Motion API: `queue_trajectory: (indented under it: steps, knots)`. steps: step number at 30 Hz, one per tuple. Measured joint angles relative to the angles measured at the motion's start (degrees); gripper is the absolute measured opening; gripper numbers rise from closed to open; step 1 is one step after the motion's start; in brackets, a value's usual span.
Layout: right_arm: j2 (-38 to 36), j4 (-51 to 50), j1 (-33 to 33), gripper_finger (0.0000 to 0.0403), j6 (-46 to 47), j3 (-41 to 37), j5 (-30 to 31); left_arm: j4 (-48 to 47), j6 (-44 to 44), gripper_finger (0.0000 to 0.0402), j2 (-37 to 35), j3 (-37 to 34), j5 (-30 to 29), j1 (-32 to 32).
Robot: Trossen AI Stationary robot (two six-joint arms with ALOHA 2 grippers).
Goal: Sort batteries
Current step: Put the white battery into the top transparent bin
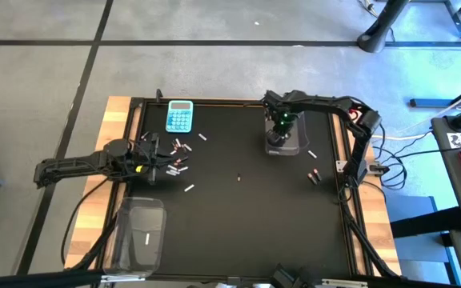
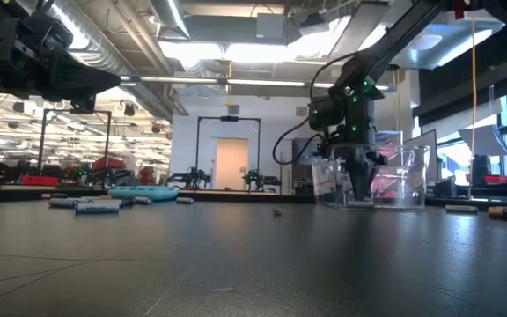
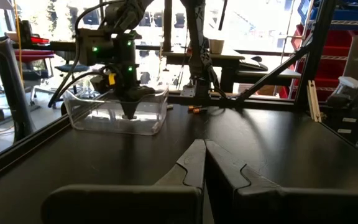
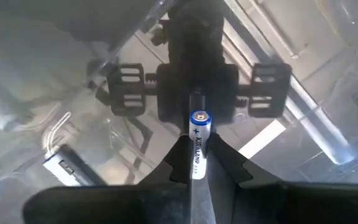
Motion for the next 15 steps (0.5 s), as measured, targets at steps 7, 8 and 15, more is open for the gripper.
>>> queue_trajectory:
  steps: [7, 8, 15]
  knots:
    - [0.00, -1.40, 0.00, 0.0120, -0.62, 2.49, 0.73, 0.00, 0.00, 0.0000, 0.00, 0.01, 0.00, 0.01]
    - [0.00, -2.21, 0.00, 0.0133, -1.12, 3.48, 0.85, 0.00, 0.00, 0.0000, 0.00, -0.01, 0.00, 0.01]
    - [-3.30, -12.24, 0.17, 0.0168, -1.51, 14.68, 3.77, -0.02, -0.02, 0.0000, 0.00, 0.01, 0.00, 0.01]
